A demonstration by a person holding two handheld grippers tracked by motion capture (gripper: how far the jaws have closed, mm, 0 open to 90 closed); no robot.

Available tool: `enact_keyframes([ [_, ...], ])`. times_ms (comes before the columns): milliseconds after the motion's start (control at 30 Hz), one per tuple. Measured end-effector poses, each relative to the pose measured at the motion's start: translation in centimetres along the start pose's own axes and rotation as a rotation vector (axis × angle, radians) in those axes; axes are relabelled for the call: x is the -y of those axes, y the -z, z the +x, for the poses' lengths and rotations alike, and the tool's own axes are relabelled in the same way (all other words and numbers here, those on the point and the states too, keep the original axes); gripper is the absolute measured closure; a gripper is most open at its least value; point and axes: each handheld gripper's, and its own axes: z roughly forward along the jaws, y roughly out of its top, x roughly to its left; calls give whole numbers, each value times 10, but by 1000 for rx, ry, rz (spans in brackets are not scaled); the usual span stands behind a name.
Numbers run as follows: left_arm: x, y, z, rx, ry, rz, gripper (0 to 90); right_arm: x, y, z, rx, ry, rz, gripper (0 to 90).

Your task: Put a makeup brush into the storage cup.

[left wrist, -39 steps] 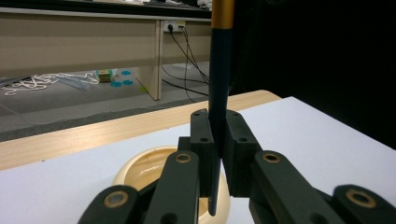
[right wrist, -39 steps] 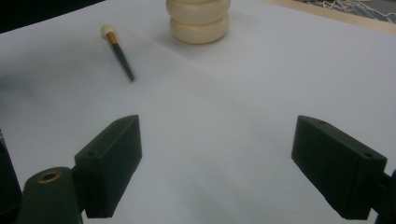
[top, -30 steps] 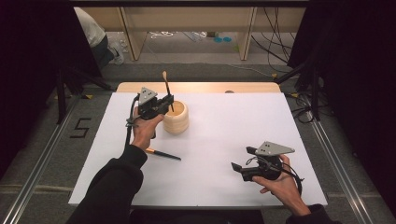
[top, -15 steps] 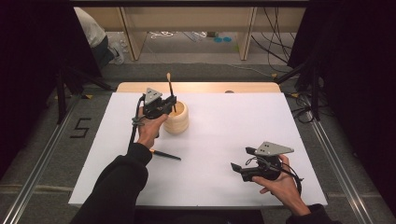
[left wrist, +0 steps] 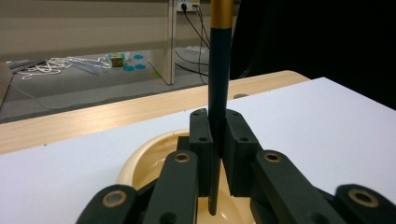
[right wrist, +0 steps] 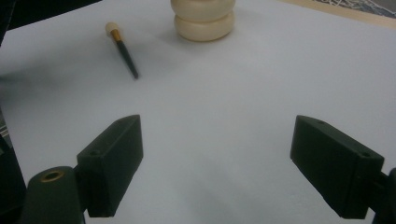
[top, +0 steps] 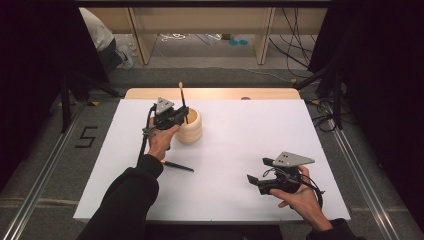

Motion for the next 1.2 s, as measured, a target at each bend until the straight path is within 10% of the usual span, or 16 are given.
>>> enact_keyframes([
  [133, 5, -1, 4, -4, 24, 9, 799, 0, 0, 0, -5, 1, 4, 179],
  [467, 0, 8, 5, -9, 41, 19, 377, 0, -1, 0, -8, -7, 1, 176],
  [1200, -8, 55, -2, 83, 28, 39, 161, 0, -1, 1, -12, -14, 9, 171],
])
